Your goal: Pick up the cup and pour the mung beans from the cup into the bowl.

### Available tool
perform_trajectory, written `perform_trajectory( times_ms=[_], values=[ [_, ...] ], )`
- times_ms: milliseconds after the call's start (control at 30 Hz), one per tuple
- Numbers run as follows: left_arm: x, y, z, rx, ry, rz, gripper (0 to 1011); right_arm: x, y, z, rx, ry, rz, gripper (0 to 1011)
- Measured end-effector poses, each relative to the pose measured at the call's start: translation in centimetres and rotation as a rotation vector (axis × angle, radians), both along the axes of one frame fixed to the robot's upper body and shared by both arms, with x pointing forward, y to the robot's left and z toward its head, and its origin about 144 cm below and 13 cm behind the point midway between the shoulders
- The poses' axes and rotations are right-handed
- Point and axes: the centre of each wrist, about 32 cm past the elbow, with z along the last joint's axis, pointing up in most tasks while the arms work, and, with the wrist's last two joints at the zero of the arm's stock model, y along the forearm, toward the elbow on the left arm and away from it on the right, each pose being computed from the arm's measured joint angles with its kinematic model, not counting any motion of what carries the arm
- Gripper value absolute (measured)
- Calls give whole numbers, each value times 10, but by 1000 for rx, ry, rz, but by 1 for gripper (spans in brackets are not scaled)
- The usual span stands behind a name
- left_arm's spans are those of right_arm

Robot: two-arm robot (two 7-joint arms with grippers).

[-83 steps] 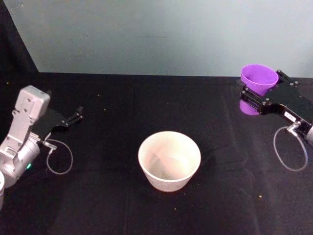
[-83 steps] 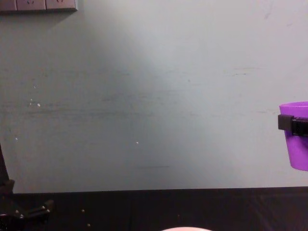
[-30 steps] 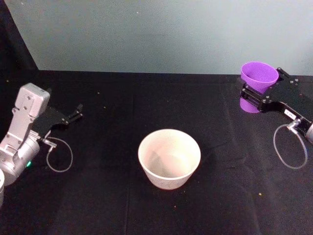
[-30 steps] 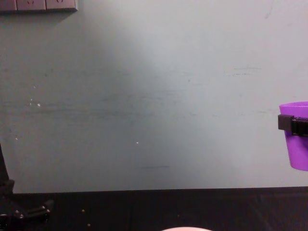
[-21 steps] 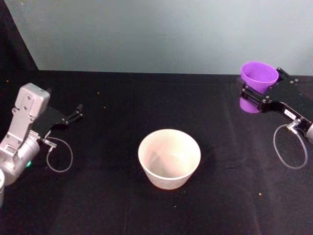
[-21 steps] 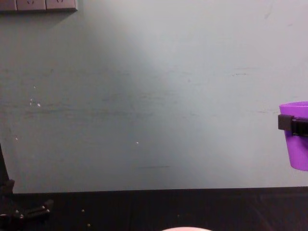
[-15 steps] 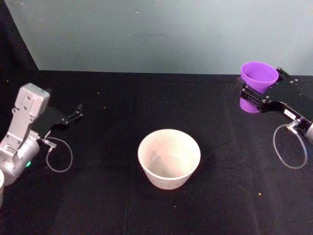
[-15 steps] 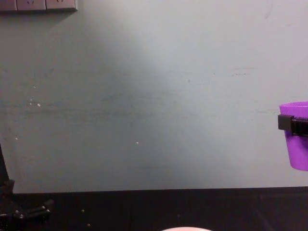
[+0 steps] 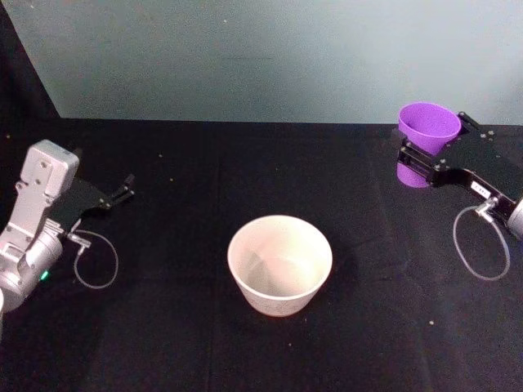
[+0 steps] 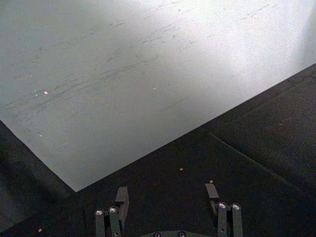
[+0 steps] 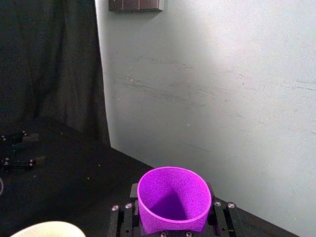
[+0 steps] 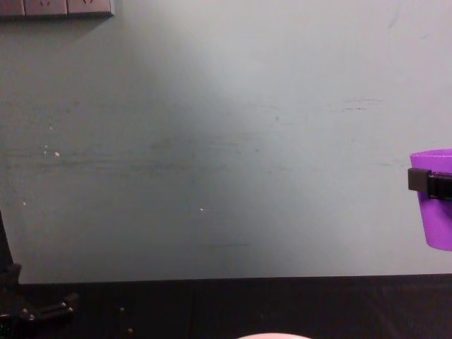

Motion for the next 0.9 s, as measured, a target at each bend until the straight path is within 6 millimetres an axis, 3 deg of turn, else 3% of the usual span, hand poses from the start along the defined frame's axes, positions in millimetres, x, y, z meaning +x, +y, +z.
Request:
perform_trajectory(
  times_ms=[900],
  values=[
    [0, 0, 0, 0, 0, 0, 1011, 0, 0, 0, 0, 0, 0, 742]
  ],
)
